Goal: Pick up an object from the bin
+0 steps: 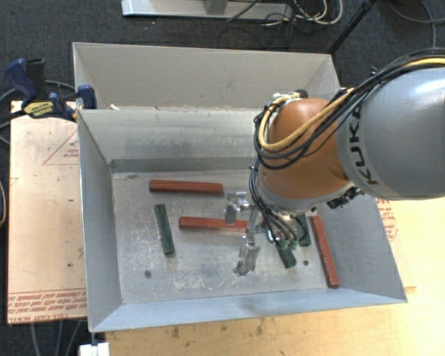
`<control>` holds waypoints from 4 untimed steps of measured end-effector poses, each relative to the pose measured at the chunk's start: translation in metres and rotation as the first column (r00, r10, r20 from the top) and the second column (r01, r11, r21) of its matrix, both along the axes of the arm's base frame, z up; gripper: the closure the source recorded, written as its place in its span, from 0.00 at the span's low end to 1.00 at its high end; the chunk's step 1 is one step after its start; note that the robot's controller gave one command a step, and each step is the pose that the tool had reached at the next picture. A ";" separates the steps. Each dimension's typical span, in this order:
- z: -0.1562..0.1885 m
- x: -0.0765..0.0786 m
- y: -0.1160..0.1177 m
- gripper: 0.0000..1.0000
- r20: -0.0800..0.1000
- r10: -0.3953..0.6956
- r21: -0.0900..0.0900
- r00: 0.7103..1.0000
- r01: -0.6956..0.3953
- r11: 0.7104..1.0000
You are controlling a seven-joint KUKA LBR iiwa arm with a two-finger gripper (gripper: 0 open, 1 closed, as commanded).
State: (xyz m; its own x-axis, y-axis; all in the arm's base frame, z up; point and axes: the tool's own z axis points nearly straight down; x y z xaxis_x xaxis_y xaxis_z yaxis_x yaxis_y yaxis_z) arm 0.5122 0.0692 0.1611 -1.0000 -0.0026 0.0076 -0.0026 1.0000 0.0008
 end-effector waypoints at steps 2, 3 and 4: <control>-0.073 0.083 0.004 1.00 0.010 0.048 0.001 0.999 -0.048 0.999; -0.073 0.083 0.004 0.00 0.010 0.048 0.001 0.999 -0.048 0.999; -0.091 0.083 0.024 0.00 0.008 0.106 0.000 0.994 -0.106 0.994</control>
Offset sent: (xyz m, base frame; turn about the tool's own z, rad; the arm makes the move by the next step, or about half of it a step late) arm 0.0823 0.0035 -0.0730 -0.0498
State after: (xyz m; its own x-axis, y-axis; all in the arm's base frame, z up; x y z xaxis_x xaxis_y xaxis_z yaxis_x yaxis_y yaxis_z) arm 0.5957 0.0935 0.0697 -0.9941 -0.1084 -0.0006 -0.1084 0.9941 0.0011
